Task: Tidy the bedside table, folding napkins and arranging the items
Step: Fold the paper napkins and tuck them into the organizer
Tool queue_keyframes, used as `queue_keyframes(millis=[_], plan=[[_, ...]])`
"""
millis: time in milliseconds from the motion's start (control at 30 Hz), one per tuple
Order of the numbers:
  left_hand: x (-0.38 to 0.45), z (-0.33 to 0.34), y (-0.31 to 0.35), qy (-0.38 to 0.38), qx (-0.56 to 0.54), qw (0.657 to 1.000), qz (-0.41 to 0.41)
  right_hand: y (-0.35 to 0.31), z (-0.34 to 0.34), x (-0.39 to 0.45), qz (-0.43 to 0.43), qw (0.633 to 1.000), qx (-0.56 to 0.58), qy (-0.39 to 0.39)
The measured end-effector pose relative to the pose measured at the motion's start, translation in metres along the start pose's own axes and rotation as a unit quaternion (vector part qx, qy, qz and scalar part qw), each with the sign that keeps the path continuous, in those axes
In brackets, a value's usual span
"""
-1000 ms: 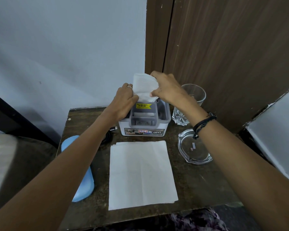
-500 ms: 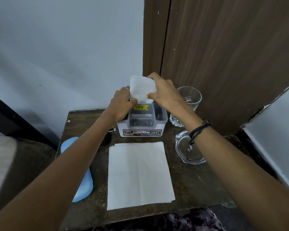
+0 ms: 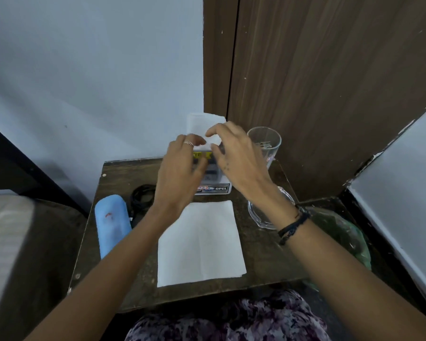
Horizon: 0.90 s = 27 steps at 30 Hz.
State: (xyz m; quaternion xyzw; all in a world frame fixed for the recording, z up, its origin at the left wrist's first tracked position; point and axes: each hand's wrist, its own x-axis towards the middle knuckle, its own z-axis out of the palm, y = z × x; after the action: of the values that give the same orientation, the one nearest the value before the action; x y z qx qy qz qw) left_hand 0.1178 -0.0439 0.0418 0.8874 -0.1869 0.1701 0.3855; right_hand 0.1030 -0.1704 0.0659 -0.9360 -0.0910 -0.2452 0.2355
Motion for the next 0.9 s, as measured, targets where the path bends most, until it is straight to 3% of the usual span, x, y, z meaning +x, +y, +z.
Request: queue_keyframes(millis=[167, 267, 433, 633, 767, 900], plan=[[-0.041, -0.006, 0.023, -0.02, -0.115, 0.991, -0.06, -0.019, -0.001, -0.039, 0.057, 0.995, 0.081, -0.003], [-0.074, -0.007, 0.016, -0.029, -0.056, 0.991, -0.12, -0.021, 0.004, -0.071, 0.13, 0.985, 0.113, -0.03], [-0.127, -0.004, -0.002, -0.098, 0.112, 0.966, -0.213, -0.02, 0.016, -0.125, 0.278, 0.953, 0.046, -0.111], [-0.154, -0.002, -0.004, -0.157, 0.19, 0.922, -0.3, -0.035, 0.026, -0.154, 0.34, 0.932, 0.013, -0.127], [-0.145, -0.004, -0.002, -0.125, 0.061, 0.92, -0.367, -0.037, 0.027, -0.149, 0.383, 0.913, 0.04, -0.133], [-0.132, -0.008, -0.009, -0.146, -0.021, 0.89, -0.431, -0.036, 0.026, -0.147, 0.39, 0.907, 0.046, -0.153]])
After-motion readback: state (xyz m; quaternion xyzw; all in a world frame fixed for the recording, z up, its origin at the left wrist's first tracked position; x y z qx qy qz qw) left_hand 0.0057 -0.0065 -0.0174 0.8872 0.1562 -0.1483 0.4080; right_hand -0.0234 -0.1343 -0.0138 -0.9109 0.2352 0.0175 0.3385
